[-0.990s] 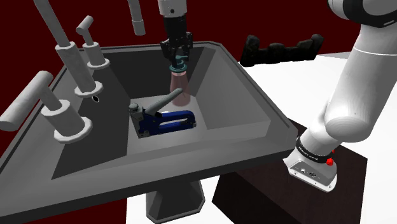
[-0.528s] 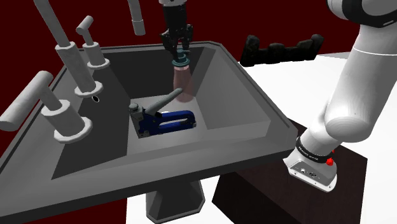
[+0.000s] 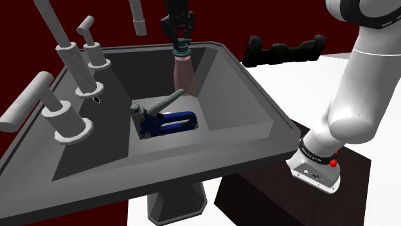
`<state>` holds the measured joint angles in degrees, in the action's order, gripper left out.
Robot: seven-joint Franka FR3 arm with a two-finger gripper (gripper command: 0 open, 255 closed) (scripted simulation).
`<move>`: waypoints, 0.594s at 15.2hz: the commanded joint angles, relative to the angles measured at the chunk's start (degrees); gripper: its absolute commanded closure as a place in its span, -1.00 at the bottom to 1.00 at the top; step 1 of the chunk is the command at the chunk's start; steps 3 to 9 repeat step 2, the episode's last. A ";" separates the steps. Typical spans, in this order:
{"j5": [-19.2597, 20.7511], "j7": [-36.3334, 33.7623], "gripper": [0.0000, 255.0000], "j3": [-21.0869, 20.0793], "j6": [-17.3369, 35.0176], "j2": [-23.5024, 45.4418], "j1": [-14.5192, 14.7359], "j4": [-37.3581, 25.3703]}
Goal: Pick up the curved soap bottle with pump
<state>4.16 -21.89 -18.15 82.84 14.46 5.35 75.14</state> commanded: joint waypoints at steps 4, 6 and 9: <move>0.14 -0.02 1.00 -0.01 -1.24 0.46 0.13 -1.68; 0.14 -0.02 1.00 -0.01 -1.24 0.46 0.13 -1.68; 0.14 -0.02 1.00 -0.01 -1.24 0.46 0.13 -1.68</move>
